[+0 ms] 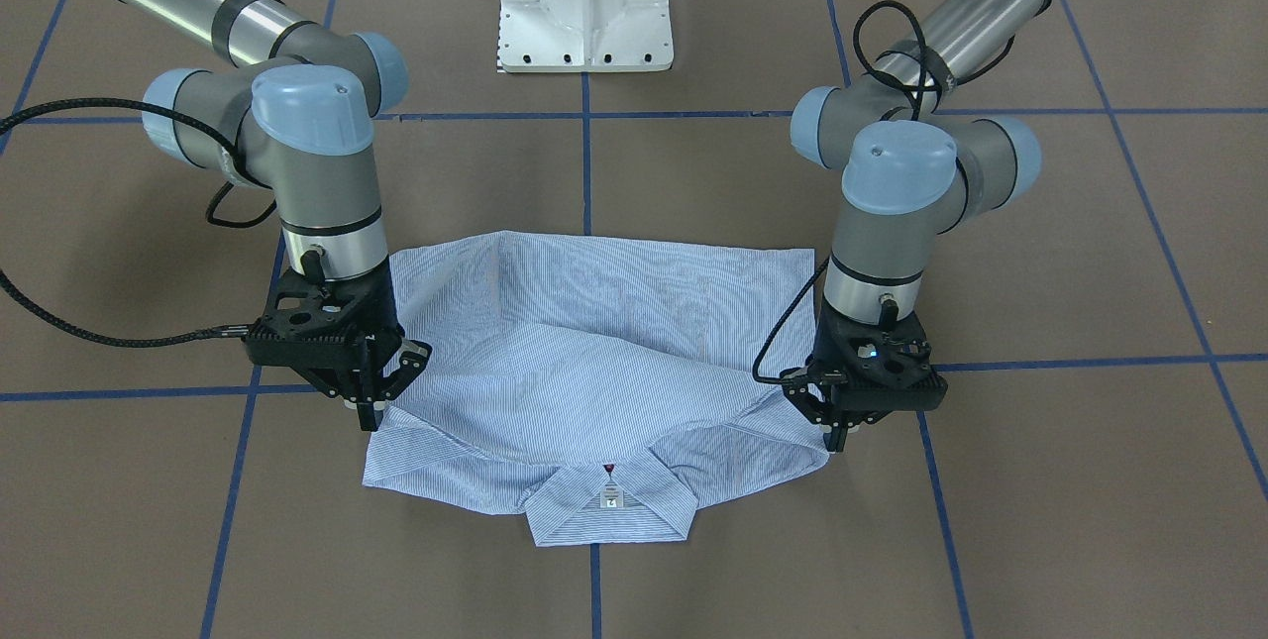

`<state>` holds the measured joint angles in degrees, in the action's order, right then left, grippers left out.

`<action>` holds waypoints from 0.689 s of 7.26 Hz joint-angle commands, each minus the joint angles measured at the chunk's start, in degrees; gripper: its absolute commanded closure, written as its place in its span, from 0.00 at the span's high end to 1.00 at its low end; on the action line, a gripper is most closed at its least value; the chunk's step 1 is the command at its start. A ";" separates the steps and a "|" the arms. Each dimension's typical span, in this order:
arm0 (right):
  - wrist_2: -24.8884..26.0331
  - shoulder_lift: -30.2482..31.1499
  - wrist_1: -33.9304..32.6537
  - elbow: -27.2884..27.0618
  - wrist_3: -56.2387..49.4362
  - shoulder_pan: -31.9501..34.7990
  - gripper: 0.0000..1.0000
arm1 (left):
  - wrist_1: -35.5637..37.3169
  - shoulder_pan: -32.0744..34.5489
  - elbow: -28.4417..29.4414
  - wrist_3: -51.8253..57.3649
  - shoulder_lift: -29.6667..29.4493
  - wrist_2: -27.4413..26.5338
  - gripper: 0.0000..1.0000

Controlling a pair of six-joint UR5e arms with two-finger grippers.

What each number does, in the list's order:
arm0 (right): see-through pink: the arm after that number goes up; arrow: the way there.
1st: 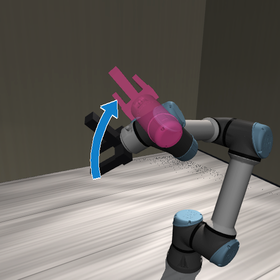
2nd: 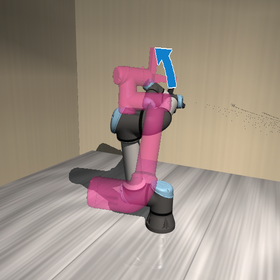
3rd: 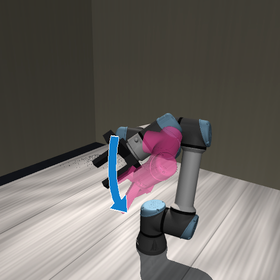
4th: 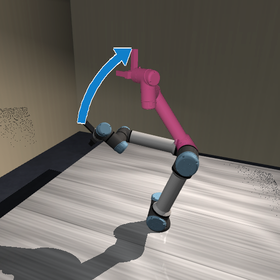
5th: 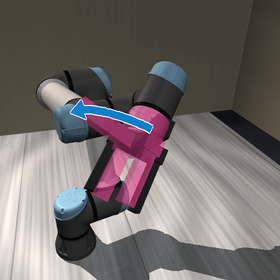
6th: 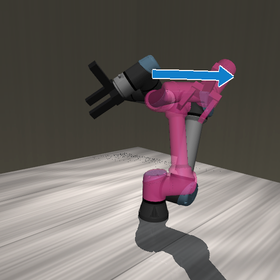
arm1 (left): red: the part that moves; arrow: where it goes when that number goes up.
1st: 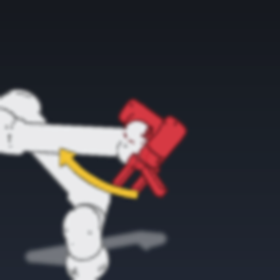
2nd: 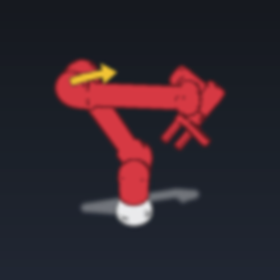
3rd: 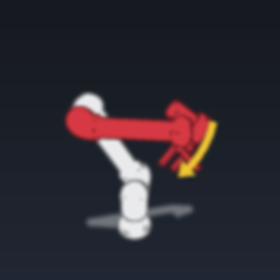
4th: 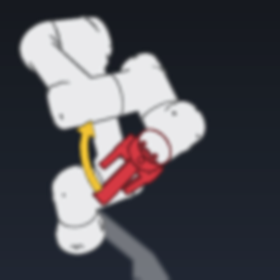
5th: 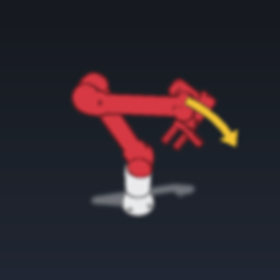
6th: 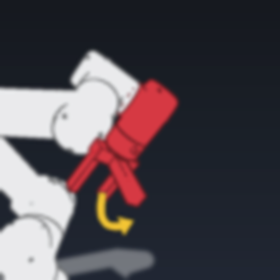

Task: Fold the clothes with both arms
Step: 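Release the hem over the collar and raise both grippers away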

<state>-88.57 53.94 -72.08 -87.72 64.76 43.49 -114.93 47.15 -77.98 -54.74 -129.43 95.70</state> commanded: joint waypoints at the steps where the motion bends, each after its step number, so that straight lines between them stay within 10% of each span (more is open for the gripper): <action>1: -0.82 0.54 2.03 2.01 -0.25 0.46 0.00 | 0.14 1.80 0.11 3.99 -0.30 2.73 0.00; 5: -0.99 0.90 2.12 2.91 -0.42 0.45 0.00 | 0.06 1.72 2.13 6.75 -0.30 2.74 0.00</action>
<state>-89.54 54.68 -69.98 -84.97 64.41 43.95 -114.84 48.84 -76.21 -48.46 -129.72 98.41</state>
